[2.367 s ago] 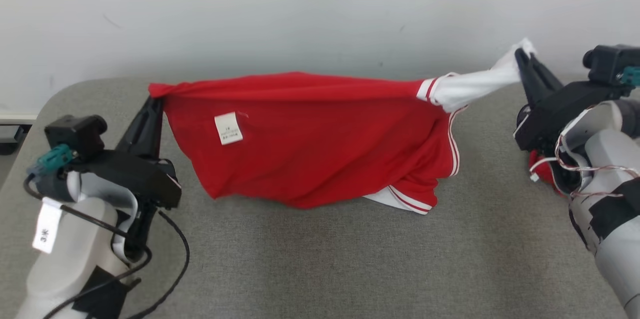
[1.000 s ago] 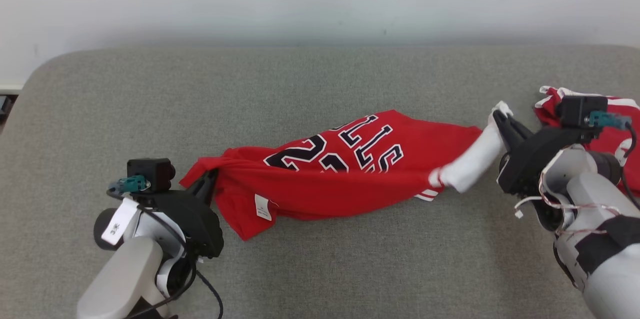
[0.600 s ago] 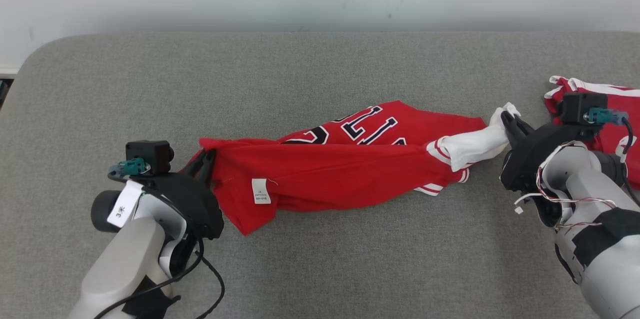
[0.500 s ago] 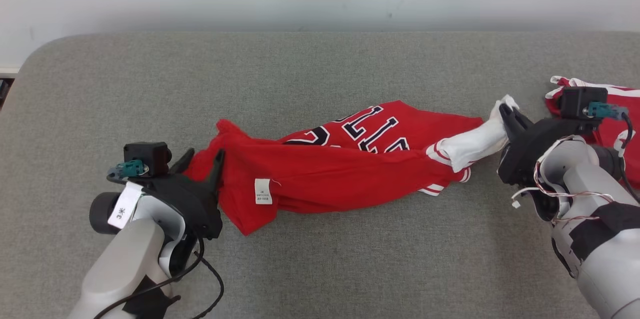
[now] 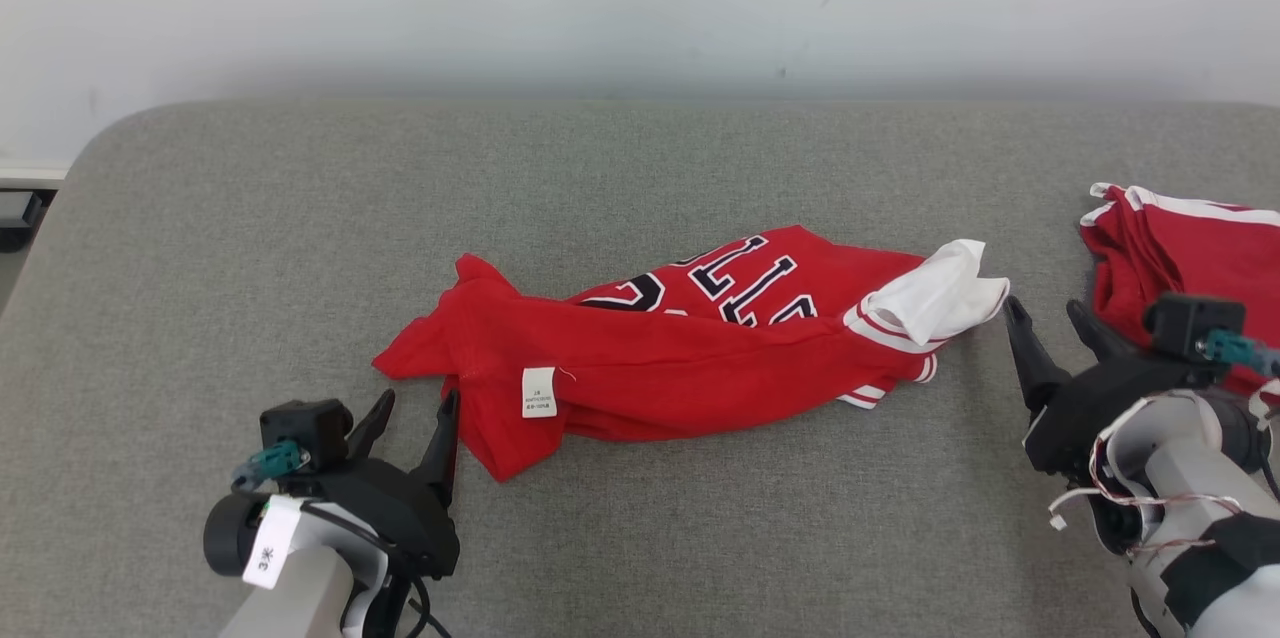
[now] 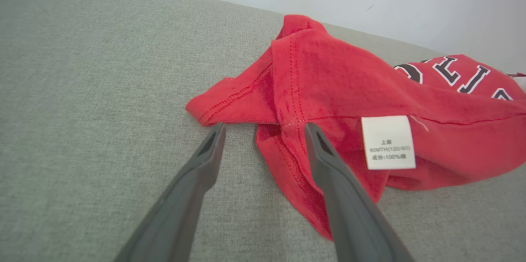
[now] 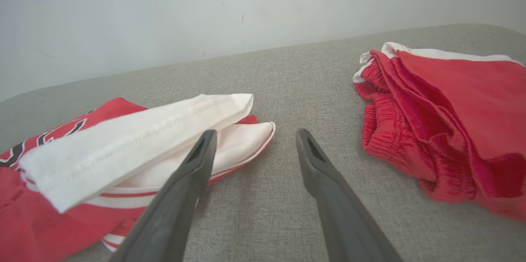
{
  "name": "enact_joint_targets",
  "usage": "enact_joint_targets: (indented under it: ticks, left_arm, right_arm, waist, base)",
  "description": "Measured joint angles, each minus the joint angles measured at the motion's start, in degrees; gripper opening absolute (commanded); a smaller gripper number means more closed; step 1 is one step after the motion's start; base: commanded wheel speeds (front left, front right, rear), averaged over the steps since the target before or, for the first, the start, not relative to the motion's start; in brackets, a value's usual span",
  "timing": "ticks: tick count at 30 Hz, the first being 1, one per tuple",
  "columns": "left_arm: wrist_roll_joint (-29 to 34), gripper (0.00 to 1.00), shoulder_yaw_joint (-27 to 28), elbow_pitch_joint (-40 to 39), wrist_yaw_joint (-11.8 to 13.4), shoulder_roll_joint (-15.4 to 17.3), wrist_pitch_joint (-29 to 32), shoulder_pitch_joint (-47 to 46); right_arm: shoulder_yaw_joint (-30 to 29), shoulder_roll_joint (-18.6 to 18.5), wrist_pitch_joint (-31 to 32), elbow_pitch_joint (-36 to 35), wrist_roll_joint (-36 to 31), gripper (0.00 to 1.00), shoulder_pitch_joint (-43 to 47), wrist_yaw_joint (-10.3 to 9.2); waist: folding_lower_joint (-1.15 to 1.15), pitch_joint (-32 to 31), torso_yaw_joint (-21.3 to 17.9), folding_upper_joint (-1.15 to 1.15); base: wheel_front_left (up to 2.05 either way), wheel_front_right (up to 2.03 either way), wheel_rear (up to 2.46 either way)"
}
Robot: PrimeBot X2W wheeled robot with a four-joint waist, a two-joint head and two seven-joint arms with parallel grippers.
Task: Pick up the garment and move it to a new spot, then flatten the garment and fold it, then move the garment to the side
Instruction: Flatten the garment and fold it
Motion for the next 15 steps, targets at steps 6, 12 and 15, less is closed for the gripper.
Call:
enact_joint_targets:
  ticks: [6,12,15]
  left_arm:
    - [-0.01,1.0,0.48,-0.78,0.01,0.26,-0.78,0.97]
    - [-0.02,1.0,0.26,-0.56,-0.46,-0.22,-0.79,0.44]
    - [-0.11,1.0,-0.25,-0.07,-0.6,-1.15,-0.77,-0.03]
  right_arm:
    - [-0.02,-1.42,-1.49,-1.54,-0.01,1.0,2.26,0.26]
    - [0.27,0.23,-1.49,-1.94,0.01,1.0,0.02,0.42]
    - [0.41,1.08,-0.93,-1.41,0.04,1.0,-2.23,0.43]
  waist:
    - [0.0,-0.61,-0.28,0.0]
    - [0.0,-0.31,-1.13,0.0]
    - [0.0,0.22,-1.37,0.0]
  base:
    - [0.0,0.0,0.0]
    - [0.0,0.0,0.0]
    - [0.0,0.0,0.0]
